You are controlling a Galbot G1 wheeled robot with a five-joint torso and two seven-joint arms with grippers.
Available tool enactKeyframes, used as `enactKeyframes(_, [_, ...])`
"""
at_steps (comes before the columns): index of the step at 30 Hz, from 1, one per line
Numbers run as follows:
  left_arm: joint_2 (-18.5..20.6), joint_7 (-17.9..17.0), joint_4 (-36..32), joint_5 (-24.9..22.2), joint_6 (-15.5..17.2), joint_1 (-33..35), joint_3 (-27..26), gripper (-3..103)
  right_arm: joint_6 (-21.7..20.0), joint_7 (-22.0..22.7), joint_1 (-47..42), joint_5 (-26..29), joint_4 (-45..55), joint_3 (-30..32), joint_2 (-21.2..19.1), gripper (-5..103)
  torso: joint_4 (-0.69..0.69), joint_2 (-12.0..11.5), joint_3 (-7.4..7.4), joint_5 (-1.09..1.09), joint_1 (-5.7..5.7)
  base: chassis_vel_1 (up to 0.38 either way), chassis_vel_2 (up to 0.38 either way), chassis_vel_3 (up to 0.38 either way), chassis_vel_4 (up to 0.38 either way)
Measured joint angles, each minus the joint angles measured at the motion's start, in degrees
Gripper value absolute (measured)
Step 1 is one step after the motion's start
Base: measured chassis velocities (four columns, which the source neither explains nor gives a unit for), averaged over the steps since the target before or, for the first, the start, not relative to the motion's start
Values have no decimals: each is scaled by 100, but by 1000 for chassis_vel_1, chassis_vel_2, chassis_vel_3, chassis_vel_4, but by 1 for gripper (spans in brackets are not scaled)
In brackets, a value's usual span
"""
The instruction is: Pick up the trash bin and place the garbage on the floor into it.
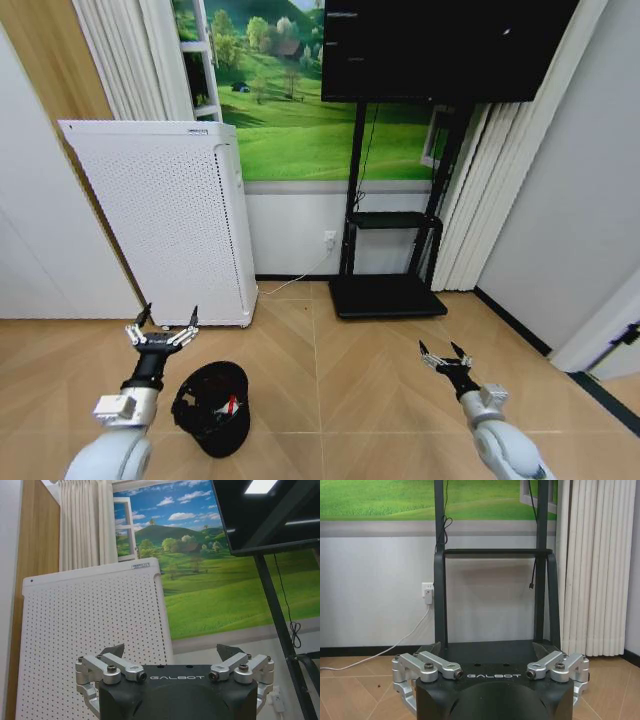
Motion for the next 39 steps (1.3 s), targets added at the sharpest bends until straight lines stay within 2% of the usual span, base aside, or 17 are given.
enactKeyframes(5, [-97,34,545,-366,-132,-226,171,100,0,0,0,0,0,0,0,100,0,0,0,-2,0,0,0,0,0])
enactKeyframes(9, [-209,32,862,-846,-54,-339,350,100,0,0,0,0,0,0,0,100,0,0,0,0,0,0,0,0,0])
enactKeyframes(11, [-249,30,961,-910,-41,-382,393,100,0,0,0,0,0,0,0,100,0,0,0,-1,0,0,0,0,0])
enactKeyframes(18, [-336,-48,1294,-692,-18,-464,475,100,0,0,0,0,0,0,0,100,0,0,0,0,0,0,0,0,0])
enactKeyframes(26, [-383,-280,1429,-443,312,-417,422,100,0,0,0,0,0,0,0,100,0,0,0,-1,0,0,0,0,0])
enactKeyframes(39, [-412,-290,1484,-403,308,-393,431,100,0,0,0,0,0,0,0,100,0,0,0,-1,0,0,0,0,0])
